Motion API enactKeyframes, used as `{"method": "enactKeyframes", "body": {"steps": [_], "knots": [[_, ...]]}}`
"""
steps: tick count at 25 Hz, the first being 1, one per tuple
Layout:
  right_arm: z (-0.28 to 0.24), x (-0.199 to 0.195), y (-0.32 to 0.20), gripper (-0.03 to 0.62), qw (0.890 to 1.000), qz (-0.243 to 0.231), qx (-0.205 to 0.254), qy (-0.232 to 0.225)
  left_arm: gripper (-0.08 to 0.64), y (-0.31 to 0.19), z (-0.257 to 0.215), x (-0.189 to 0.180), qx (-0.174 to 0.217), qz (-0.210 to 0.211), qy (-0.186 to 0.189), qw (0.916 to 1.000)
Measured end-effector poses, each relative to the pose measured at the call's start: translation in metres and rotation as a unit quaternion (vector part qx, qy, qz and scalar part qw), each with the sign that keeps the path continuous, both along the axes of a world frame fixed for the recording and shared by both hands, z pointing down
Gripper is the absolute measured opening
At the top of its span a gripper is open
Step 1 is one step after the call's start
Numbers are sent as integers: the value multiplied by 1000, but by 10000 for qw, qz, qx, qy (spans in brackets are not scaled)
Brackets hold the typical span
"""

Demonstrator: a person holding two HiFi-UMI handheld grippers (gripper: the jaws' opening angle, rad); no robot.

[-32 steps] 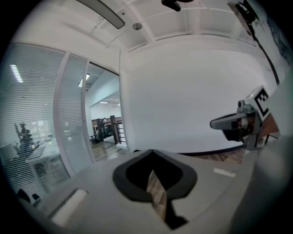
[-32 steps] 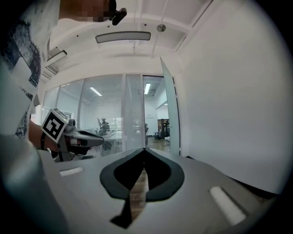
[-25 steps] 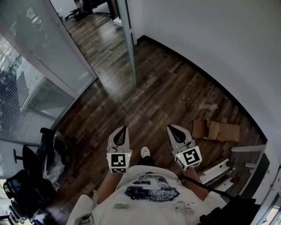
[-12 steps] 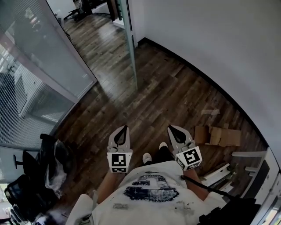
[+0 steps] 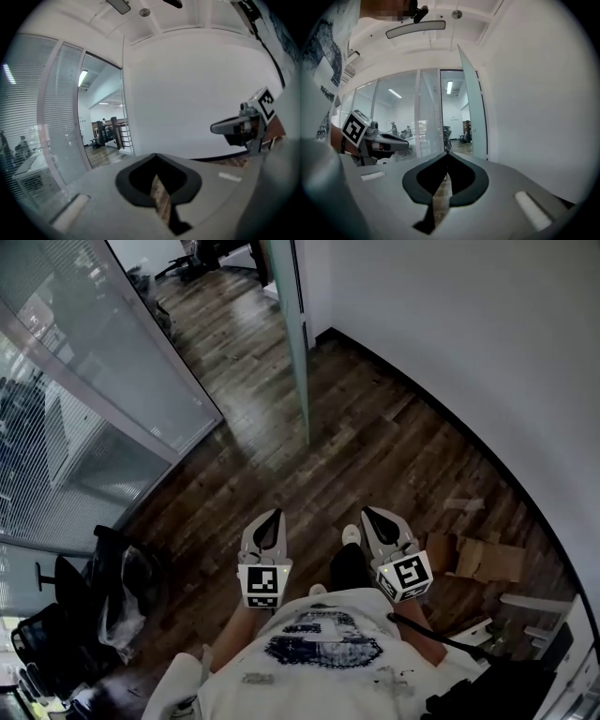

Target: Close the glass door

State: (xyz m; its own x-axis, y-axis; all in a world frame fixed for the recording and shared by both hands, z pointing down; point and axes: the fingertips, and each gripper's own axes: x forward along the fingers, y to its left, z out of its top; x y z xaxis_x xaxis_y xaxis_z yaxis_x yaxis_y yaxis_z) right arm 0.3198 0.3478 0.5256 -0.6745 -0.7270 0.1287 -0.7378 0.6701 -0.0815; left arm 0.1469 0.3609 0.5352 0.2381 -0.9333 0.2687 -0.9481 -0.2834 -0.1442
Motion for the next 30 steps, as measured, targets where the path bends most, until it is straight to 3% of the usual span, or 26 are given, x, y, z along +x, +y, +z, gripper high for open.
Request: {"method": "enactKeyframes", "body": {"steps": [10,30], "knots": [[-15,15,-113,5,9995,-288,89,16,2,-104,-21,16,197,-292,-45,9994],[-2,33,-223,5,9953,-962,-21,-110,2,-197,-21,39,104,-896,-205,9957]]}}
